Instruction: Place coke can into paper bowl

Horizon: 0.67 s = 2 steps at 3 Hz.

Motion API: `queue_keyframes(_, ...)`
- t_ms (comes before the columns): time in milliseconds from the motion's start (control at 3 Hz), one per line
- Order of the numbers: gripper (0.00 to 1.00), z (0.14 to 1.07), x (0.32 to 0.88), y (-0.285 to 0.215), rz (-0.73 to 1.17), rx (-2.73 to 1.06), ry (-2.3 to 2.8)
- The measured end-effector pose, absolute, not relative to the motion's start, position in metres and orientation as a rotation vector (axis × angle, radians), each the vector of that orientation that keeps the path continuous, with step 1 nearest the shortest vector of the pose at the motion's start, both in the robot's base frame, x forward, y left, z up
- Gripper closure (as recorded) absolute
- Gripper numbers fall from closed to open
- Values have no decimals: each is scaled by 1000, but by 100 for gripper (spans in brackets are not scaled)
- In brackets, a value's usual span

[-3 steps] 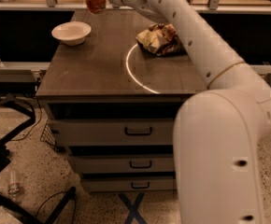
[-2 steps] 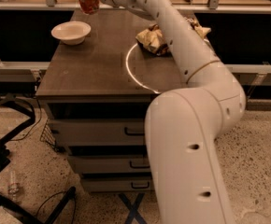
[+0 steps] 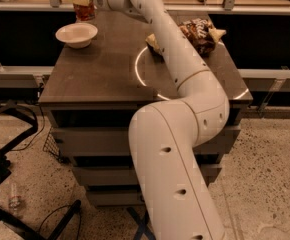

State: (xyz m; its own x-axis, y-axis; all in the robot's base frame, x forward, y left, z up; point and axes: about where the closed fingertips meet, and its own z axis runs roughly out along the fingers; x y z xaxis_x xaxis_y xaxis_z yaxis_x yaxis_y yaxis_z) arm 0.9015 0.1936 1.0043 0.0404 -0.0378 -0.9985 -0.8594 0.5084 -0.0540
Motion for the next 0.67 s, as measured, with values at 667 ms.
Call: queue_keyframes(667, 100, 967, 900, 224, 779, -911, 1503)
